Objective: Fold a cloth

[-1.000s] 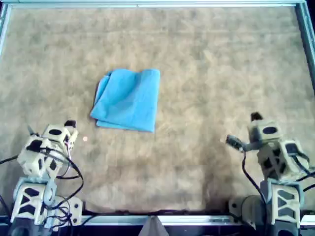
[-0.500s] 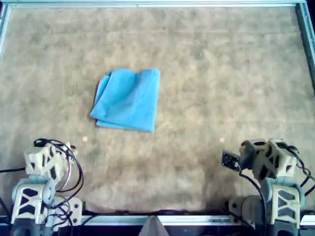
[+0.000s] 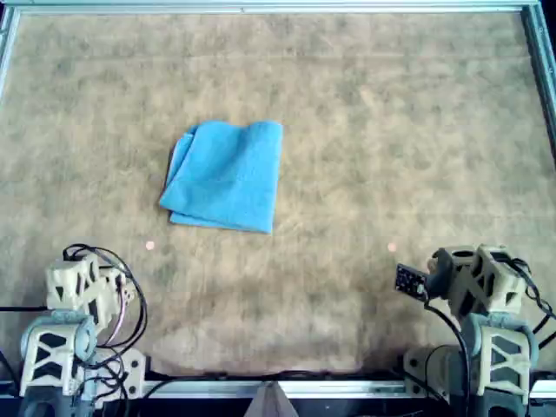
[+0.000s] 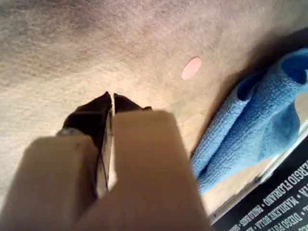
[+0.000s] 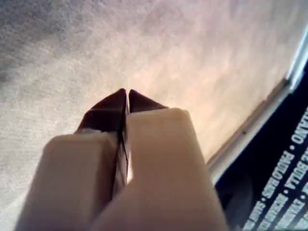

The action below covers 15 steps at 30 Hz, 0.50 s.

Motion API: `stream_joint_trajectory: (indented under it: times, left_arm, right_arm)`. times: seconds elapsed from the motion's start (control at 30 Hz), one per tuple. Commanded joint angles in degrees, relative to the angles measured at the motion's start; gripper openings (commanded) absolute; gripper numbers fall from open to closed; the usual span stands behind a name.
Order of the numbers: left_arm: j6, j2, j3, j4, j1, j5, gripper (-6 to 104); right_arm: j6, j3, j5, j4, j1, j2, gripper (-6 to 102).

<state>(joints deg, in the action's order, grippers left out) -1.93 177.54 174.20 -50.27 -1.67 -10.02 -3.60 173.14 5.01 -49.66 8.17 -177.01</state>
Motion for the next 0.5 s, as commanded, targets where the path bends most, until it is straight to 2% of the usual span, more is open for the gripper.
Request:
stream_joint_trajectory:
  times: [0.0, 0.27, 0.47]
  left_arm:
    - [-0.18, 0.97, -0.97, -0.18, -0.97, 0.18, 1]
    - [0.09, 0.97, -0.97, -0.18, -1.32, 0.18, 1]
    - [-0.09, 0.88, -0.97, -0.18, -0.44, 0.18, 1]
  right_arm:
    - [-0.26, 0.88, -0.09, -0.7, -0.26, -3.34, 2]
    - [-0.18, 0.88, -0.09, -0.7, -0.62, -3.34, 2]
    - [-0.18, 0.88, -0.09, -0.7, -0.7, -3.34, 2]
